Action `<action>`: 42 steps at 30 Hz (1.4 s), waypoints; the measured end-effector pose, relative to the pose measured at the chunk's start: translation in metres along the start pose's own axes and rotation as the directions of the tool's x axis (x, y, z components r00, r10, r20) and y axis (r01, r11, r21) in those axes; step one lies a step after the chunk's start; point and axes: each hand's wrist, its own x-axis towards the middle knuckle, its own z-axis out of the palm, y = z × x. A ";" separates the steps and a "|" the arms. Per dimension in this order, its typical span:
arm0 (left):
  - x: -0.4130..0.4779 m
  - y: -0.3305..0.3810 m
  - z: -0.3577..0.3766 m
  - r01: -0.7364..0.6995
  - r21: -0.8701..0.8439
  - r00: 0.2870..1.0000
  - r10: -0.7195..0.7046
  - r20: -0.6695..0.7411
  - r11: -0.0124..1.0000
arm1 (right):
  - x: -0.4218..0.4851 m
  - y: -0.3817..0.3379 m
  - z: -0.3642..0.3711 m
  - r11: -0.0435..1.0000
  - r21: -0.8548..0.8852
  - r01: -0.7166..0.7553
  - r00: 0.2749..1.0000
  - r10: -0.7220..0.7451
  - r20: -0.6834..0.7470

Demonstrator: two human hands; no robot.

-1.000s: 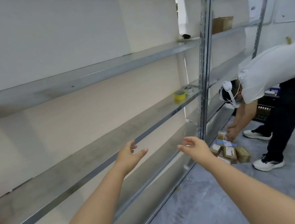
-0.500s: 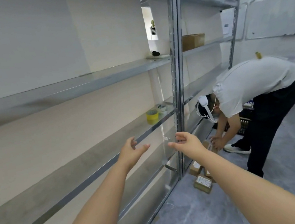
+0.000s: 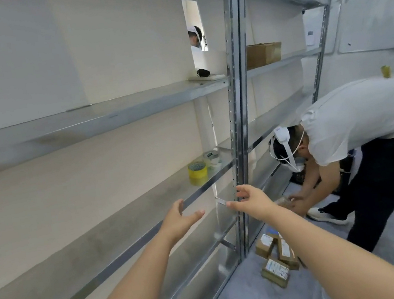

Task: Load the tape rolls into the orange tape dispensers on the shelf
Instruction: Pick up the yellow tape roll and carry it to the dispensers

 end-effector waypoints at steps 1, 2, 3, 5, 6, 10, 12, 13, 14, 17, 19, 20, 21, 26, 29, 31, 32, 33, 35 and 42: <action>0.016 0.001 0.001 0.011 0.008 1.000 -0.011 0.005 1.000 | 0.019 -0.002 -0.003 1.000 0.000 -0.006 1.000 0.006 0.007; 0.034 0.003 0.001 0.016 0.013 1.000 -0.017 0.007 1.000 | 0.038 -0.004 -0.005 1.000 0.002 -0.011 1.000 0.011 0.017; 0.054 0.007 0.000 0.015 0.017 1.000 -0.015 0.006 1.000 | 0.058 -0.006 -0.007 1.000 0.003 -0.013 0.999 0.013 0.029; 0.089 0.014 0.000 0.011 0.026 1.000 -0.010 -0.017 1.000 | 0.094 -0.010 -0.010 1.000 -0.001 -0.008 0.998 0.008 0.063; 0.106 0.017 0.000 0.010 0.028 0.999 -0.009 -0.034 1.000 | 0.111 -0.011 -0.011 1.000 -0.001 -0.002 0.997 0.002 0.075; 0.152 0.011 0.010 0.085 0.017 0.994 -0.083 -0.067 0.996 | 0.172 -0.004 -0.015 1.000 -0.011 -0.010 0.996 0.011 0.086; 0.173 0.006 0.017 0.131 -0.001 0.989 -0.130 -0.076 0.991 | 0.205 0.002 -0.015 0.999 -0.034 -0.012 0.993 0.016 0.118; 0.184 0.005 0.019 0.148 -0.009 0.985 -0.149 -0.085 0.989 | 0.221 0.005 -0.016 0.999 -0.041 -0.011 0.990 0.016 0.138; 0.195 0.004 0.022 0.158 -0.015 0.982 -0.159 -0.100 0.987 | 0.239 0.008 -0.016 0.999 -0.046 -0.007 0.987 0.014 0.159; 0.229 0.002 0.030 0.175 0.002 0.966 -0.171 -0.194 0.985 | 0.289 0.018 -0.015 0.996 -0.089 0.025 0.973 -0.004 0.230; 0.247 0.003 0.036 0.206 0.000 0.944 -0.199 -0.262 0.979 | 0.319 0.024 -0.014 0.992 -0.120 0.043 0.958 -0.007 0.287; 0.257 0.004 0.038 0.224 -0.019 0.932 -0.220 -0.287 0.974 | 0.335 0.026 -0.013 0.990 -0.129 0.061 0.948 -0.016 0.317; 0.266 0.005 0.041 0.250 -0.038 0.918 -0.249 -0.307 0.968 | 0.349 0.028 -0.013 0.986 -0.144 0.079 0.939 -0.025 0.343; 0.302 -0.003 0.062 0.356 -0.127 0.853 -0.377 -0.362 0.926 | 0.406 0.042 -0.011 0.972 -0.217 0.092 0.899 0.013 0.438; 0.316 -0.010 0.070 0.405 -0.079 0.840 -0.405 -0.360 0.911 | 0.425 0.055 -0.001 0.953 -0.278 0.121 0.861 0.039 0.507; 0.324 -0.018 0.070 0.432 -0.015 0.845 -0.411 -0.342 0.902 | 0.434 0.063 0.007 0.948 -0.286 0.138 0.847 0.037 0.531; 0.328 -0.021 0.068 0.440 0.034 0.851 -0.405 -0.334 0.897 | 0.437 0.066 0.011 0.954 -0.269 0.131 0.843 0.036 0.537; 0.332 -0.024 0.067 0.443 0.084 0.857 -0.394 -0.331 0.893 | 0.440 0.068 0.015 0.961 -0.248 0.124 0.842 0.030 0.538; 0.340 -0.028 0.066 0.439 0.140 0.865 -0.376 -0.333 0.887 | 0.443 0.067 0.022 0.967 -0.214 0.139 0.856 -0.009 0.517; 0.366 -0.030 0.075 0.349 0.157 0.895 -0.279 -0.347 0.924 | 0.435 0.059 0.045 0.946 -0.198 0.257 0.897 -0.158 0.412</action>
